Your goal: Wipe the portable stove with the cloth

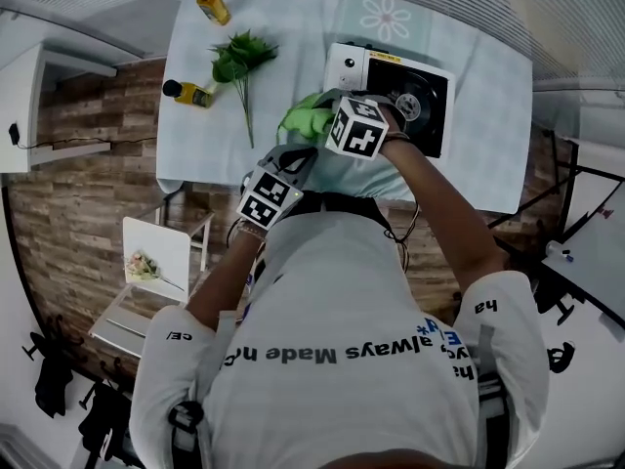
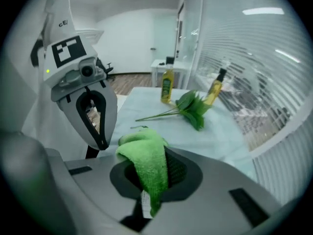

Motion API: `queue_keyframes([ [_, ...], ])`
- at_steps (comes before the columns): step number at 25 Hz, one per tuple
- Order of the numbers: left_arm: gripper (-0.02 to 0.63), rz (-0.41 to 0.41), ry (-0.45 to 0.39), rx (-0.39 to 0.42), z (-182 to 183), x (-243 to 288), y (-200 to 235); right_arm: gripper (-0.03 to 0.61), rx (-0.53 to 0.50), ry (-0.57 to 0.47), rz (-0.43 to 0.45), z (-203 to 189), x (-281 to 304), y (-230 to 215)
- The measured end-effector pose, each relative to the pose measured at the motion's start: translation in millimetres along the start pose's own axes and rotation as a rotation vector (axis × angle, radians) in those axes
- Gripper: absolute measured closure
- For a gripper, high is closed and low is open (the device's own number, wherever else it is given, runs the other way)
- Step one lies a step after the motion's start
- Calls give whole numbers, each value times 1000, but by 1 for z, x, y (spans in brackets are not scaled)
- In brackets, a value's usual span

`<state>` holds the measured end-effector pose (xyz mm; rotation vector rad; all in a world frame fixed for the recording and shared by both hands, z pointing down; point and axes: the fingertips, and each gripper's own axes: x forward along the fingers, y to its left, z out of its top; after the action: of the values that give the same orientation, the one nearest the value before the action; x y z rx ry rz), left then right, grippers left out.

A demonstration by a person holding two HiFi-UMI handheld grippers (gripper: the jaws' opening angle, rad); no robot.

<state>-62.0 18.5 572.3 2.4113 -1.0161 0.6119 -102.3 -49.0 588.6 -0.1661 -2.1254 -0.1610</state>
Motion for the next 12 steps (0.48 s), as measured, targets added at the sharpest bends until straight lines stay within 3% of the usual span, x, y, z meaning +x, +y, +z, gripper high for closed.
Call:
queue_keyframes([
  [8,601,88,-302,-43,93,-37,27,555,322,-410,-375,23,-127,-48],
  [12,601,141,-421,-38,143,-62,33,555,407,-545,-522,22,-192,-51],
])
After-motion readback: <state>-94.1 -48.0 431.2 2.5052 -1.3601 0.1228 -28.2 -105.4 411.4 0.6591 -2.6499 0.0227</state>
